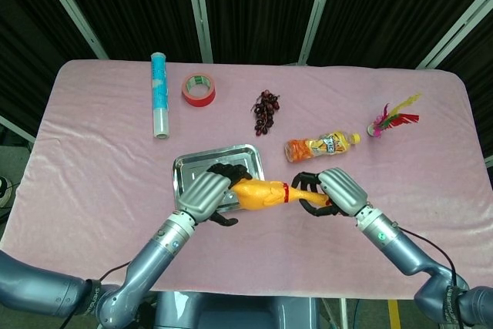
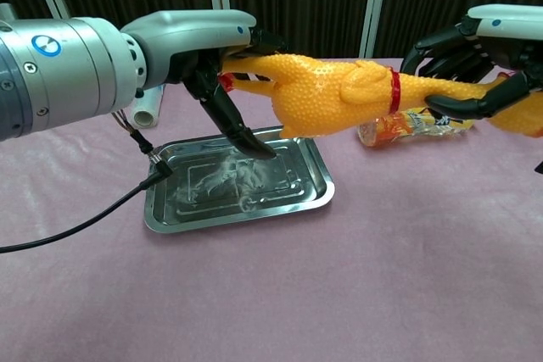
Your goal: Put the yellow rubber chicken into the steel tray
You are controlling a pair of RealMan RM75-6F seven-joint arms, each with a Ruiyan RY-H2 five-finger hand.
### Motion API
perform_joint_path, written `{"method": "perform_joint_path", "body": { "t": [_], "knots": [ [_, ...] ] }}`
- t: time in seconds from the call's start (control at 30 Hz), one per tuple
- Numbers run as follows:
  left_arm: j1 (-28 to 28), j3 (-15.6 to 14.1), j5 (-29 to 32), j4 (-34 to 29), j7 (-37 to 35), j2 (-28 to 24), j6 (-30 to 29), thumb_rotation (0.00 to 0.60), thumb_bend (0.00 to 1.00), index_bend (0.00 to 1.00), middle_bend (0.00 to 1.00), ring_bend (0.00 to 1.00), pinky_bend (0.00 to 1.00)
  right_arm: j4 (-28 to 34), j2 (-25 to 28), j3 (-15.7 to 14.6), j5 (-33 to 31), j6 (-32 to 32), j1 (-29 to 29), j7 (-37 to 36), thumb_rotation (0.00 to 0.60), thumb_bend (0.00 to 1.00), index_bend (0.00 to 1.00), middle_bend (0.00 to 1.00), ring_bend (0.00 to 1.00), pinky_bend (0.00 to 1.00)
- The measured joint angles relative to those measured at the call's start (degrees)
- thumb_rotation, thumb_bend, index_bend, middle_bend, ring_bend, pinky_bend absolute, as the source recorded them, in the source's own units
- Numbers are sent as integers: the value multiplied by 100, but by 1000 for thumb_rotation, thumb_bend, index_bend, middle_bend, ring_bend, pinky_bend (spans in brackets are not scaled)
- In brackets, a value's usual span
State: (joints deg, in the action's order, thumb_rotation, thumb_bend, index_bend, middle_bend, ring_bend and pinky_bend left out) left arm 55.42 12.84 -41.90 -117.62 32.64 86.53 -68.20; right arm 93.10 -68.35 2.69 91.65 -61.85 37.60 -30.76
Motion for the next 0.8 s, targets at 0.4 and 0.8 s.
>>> {"method": "perform_joint_path", "body": {
  "t": [0.4, 0.8],
  "knots": [
    [67, 53, 51, 186, 101, 201, -63, 600, 246, 259, 152, 140, 175, 120, 0, 8, 62, 24, 24, 53, 600, 840, 969, 692, 641, 795],
    [61, 71, -228, 438, 183, 526, -321, 600, 517, 609, 323, 223, 251, 186, 37, -19, 126, 5, 13, 44, 600, 841, 974, 692, 642, 795]
  ]
}}
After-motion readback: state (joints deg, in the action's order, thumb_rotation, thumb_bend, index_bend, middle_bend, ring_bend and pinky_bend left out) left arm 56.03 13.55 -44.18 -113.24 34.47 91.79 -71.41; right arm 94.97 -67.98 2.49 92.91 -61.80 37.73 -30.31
